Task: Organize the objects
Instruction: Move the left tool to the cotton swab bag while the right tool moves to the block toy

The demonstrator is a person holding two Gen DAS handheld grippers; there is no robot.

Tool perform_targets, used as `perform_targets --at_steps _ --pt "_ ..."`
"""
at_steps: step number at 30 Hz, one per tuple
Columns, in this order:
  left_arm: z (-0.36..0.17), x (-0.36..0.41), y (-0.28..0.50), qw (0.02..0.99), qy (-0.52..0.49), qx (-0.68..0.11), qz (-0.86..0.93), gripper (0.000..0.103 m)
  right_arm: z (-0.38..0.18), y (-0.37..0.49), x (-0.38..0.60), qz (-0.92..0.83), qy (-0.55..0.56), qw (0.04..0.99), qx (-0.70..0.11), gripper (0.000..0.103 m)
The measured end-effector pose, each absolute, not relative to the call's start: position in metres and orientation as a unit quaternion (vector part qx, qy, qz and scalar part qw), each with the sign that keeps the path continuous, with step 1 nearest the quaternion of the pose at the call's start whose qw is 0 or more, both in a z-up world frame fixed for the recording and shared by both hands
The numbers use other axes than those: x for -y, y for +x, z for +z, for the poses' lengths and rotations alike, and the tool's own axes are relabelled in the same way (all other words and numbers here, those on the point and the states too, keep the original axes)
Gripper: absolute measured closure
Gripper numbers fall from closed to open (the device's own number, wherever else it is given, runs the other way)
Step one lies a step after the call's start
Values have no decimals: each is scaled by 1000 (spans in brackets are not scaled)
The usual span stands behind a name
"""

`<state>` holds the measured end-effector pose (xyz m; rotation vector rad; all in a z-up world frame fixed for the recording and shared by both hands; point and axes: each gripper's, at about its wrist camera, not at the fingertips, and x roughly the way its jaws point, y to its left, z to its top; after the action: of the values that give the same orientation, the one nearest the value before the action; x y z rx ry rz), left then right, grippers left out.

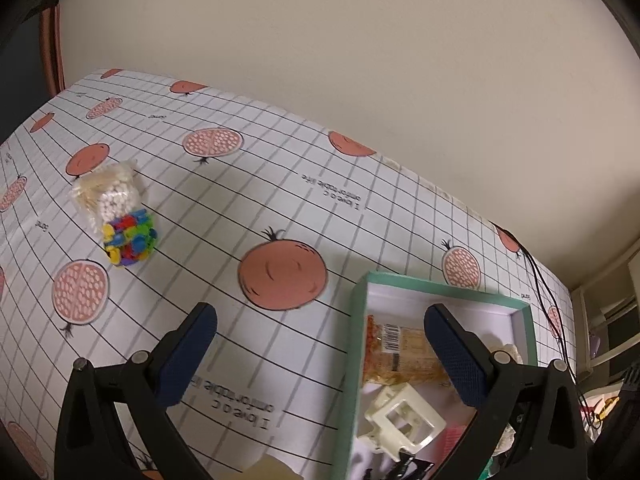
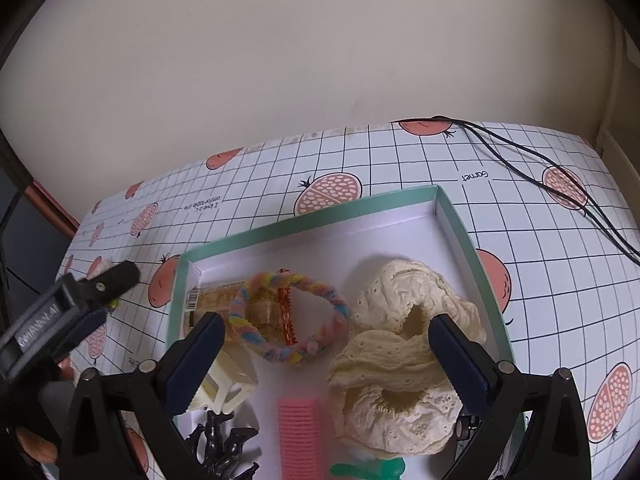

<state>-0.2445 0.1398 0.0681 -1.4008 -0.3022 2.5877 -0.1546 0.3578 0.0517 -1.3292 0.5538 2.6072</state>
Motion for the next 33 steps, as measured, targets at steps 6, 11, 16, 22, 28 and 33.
perform_targets --at_steps 6,11,16,22,28,33 --pt "74 -113 -252 86 -468 109 873 0 52 -157 -353 873 -445 88 -180 0" --pt "81 -79 -264 78 -464 119 874 0 53 -159 -350 872 -444 100 -178 0" --pt "87 -37 -276 62 -457 126 878 0 68 -161 -337 883 -425 95 -177 0" --pt "89 22 -291 38 -448 142 882 0 102 -171 -298 904 -392 75 -154 0" --pt "81 68 -304 23 -441 165 882 0 121 -202 -241 911 -390 25 -133 0" --pt "73 85 -314 28 -436 170 883 0 107 -236 -194 898 -420 -6 -131 0"
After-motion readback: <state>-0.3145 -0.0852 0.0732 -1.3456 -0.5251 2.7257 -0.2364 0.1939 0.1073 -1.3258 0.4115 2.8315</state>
